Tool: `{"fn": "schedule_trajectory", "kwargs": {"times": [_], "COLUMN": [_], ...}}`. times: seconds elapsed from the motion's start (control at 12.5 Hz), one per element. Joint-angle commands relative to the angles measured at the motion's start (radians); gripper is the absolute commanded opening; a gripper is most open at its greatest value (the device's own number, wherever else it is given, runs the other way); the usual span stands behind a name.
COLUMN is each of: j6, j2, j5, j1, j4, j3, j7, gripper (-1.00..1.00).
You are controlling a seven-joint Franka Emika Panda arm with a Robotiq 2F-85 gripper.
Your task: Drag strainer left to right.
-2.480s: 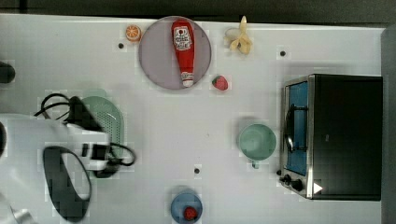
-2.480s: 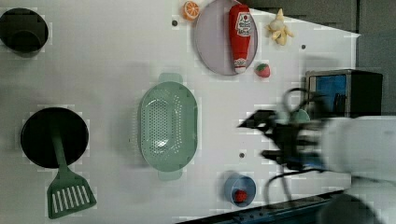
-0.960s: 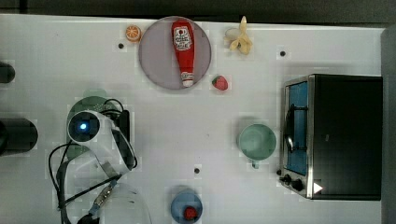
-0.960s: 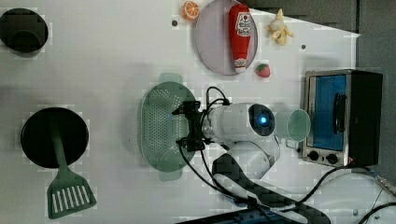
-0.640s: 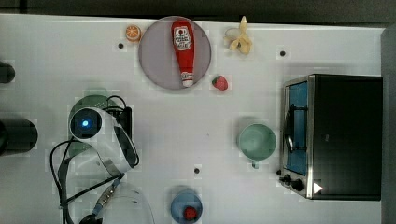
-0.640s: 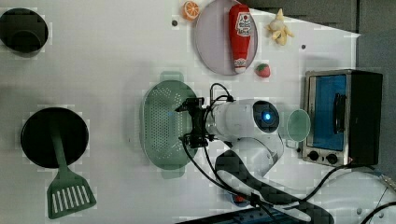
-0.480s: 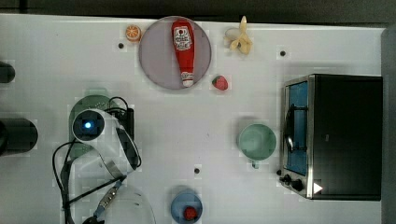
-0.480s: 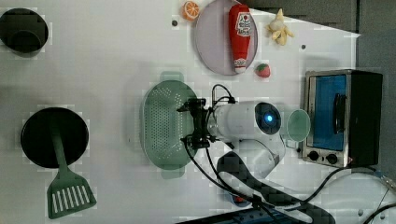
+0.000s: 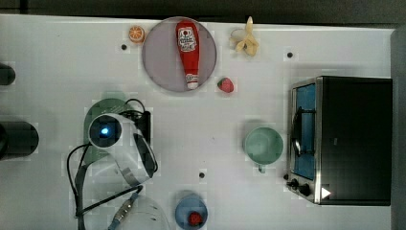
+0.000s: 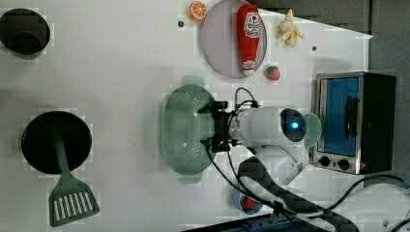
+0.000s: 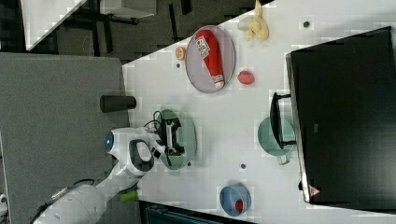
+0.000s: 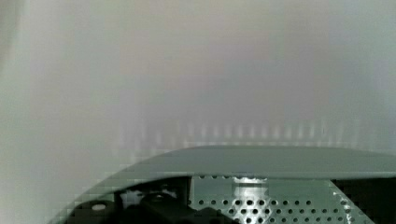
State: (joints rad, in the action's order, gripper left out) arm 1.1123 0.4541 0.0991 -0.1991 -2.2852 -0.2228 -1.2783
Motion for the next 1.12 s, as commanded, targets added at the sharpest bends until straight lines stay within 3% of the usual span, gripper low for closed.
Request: {"fn": "schedule_trajectory", "kwargs": {"times": [0.08, 0.56, 1.12], "j6": [-0.016, -0.014, -0.01], "j2": [-0.048, -0.057, -0.079], "j5": [-0.009, -0.009, -0.009], "j1": [0.066, 0.131, 0.167], "j4": [-0.033, -0.061, -0.085], "j3": [0.042, 0.14, 0.263], "j7": [0.07, 0.278, 0.429], "gripper": [1.0, 1.0, 1.0]}}
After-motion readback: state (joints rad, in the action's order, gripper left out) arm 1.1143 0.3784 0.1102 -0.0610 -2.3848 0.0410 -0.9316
